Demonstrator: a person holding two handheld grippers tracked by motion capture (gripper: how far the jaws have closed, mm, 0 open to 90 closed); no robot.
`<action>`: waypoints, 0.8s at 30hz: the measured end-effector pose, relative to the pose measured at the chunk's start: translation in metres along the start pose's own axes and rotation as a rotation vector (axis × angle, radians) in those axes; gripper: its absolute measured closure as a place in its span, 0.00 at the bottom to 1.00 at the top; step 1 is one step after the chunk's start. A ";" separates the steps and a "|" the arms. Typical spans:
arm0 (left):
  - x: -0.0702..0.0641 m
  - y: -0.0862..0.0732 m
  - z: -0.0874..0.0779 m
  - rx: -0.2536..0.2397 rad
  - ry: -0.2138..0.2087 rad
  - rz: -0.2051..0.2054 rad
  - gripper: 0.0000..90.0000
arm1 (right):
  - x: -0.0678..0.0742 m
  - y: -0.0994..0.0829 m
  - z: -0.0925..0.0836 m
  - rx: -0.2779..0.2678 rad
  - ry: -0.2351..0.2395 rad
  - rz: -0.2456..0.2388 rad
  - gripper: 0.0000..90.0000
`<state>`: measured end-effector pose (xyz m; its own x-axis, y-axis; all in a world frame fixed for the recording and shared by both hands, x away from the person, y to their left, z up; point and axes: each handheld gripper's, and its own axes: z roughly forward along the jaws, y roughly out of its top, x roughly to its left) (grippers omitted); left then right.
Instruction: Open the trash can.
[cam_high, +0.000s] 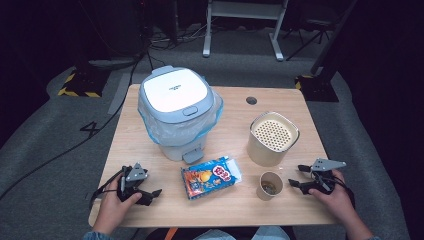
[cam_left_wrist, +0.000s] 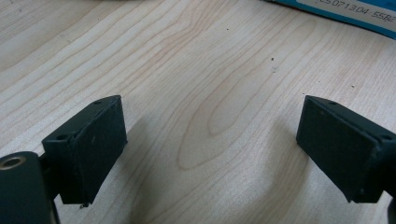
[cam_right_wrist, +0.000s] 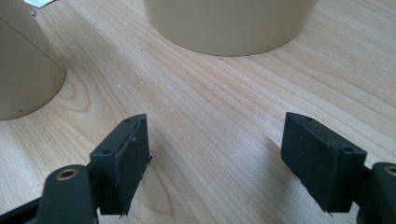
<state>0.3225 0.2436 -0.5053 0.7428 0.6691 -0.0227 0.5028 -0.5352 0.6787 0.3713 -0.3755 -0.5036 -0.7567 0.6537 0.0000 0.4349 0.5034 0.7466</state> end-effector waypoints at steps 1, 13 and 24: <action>-0.001 0.000 0.000 0.000 0.002 -0.002 0.10 | 0.000 0.000 0.000 0.000 0.000 0.000 0.27; -0.005 -0.003 -0.013 0.008 0.065 -0.133 0.32 | 0.004 0.001 0.002 0.007 -0.027 0.025 0.23; -0.012 0.013 -0.041 -0.038 0.038 -0.087 0.44 | 0.005 0.001 0.001 0.005 -0.038 0.034 0.23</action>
<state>0.3022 0.2497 -0.4664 0.6794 0.7317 -0.0555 0.5470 -0.4546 0.7029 0.3689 -0.3711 -0.5038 -0.7226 0.6912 -0.0004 0.4624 0.4837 0.7431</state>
